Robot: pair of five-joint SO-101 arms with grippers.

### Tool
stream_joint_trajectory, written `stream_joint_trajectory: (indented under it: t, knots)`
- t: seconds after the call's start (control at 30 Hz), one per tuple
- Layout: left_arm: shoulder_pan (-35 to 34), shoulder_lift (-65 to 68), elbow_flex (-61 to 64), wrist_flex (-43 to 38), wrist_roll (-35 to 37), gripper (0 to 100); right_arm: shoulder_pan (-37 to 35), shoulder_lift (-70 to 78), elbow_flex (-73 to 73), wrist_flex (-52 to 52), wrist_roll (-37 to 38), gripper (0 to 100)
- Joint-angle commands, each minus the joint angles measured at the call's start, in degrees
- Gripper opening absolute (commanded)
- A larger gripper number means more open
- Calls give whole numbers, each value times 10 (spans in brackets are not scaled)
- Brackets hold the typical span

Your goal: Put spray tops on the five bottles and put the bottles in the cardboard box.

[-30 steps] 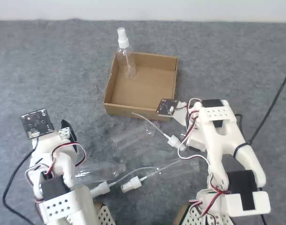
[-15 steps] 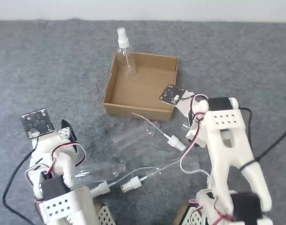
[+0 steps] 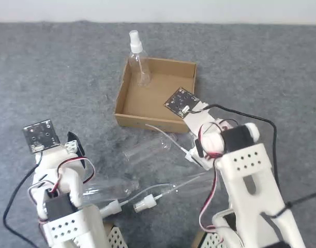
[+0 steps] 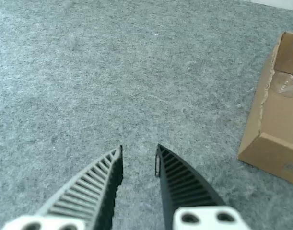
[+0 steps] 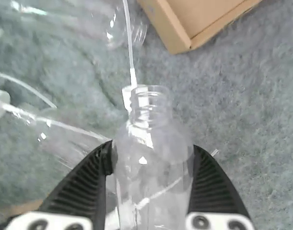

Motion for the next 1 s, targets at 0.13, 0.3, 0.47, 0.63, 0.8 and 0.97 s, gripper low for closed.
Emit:
stream_joint_trajectory:
  t: [0.13,0.3,0.47,0.63,0.8,0.97]
  knots:
    - [-2,-1,-2,0,-6,105,-36,-84,-30,5,-89,90]
    - [-2,-1,-2,0,-6,105,-61,-129,6,-12,-114,90]
    - [-2,-1,-2,0,-6,105,-59,-182,50,-37,-123,90]
    - [-2,-1,-2,0,-6,105,-58,-228,59,-38,-123,90]
    - [-2,-1,-2,0,-6,105,-47,-243,59,-38,-124,90]
    - [-2,-1,-2,0,-6,105,26,-246,61,-57,-126,90]
